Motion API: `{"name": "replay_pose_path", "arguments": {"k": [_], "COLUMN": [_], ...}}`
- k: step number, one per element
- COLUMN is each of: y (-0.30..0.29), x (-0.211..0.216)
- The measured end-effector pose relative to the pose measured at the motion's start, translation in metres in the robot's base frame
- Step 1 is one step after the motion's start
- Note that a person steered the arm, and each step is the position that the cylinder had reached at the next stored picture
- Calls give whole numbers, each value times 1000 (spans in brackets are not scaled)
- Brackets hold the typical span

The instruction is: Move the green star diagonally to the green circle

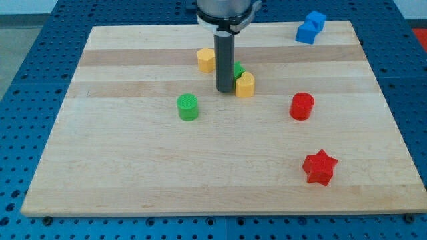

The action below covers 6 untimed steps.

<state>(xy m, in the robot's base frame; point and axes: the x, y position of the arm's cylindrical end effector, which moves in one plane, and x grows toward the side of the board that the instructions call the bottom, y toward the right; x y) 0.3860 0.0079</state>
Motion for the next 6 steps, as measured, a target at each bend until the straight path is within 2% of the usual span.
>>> {"name": "replay_pose_path", "arguments": {"k": [2,6], "y": [-1,-1], "x": [-17,-76]}}
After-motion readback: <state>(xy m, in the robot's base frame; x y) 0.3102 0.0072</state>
